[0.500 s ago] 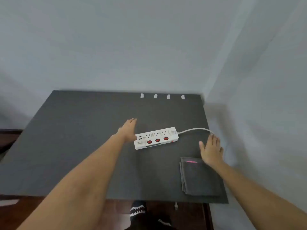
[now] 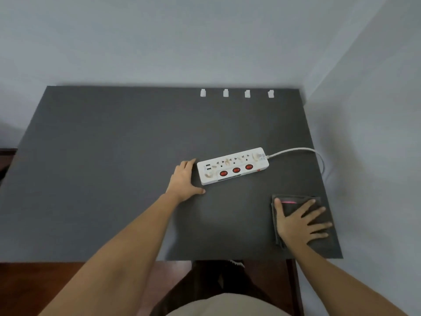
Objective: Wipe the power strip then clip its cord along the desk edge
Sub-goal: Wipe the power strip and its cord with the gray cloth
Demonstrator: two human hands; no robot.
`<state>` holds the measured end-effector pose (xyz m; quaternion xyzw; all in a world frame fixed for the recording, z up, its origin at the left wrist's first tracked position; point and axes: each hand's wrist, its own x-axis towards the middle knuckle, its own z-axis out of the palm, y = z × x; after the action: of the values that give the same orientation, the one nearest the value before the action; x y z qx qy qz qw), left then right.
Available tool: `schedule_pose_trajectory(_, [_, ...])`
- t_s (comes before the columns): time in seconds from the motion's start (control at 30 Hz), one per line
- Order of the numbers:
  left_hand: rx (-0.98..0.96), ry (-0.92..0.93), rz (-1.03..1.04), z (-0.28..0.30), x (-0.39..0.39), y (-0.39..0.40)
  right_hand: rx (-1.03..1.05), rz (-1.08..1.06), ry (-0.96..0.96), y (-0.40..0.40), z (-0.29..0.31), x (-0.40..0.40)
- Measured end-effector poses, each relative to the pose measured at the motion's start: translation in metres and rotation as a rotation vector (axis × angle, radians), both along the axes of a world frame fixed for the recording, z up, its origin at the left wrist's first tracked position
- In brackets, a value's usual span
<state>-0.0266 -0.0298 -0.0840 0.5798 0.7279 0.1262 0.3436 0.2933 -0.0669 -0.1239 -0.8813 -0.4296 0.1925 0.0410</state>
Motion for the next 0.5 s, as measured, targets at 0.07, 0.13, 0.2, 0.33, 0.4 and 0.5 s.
schedule_pose_trajectory(0.07, [0.036,-0.031,-0.018,-0.007,-0.004,0.005,0.042,0.054,-0.046,-0.005,-0.005,0.004])
schedule_pose_trajectory(0.13, [0.073,-0.05,-0.051,-0.012,-0.006,0.009,0.085,0.152,-0.078,-0.007,-0.004,0.007])
schedule_pose_trajectory(0.2, [0.105,-0.062,-0.09,-0.014,-0.007,0.012,0.14,0.245,-0.026,-0.006,-0.004,0.01])
schedule_pose_trajectory(0.33, [0.149,-0.07,-0.107,-0.017,-0.005,0.017,0.311,0.005,0.286,0.013,0.017,0.008])
schedule_pose_trajectory(0.4, [0.166,-0.067,-0.094,-0.02,-0.004,0.017,0.469,-0.054,0.374,0.036,0.045,-0.001])
schedule_pose_trajectory(0.5, [0.178,-0.079,-0.058,-0.02,-0.003,0.016,0.534,0.066,0.42,0.088,0.067,-0.024])
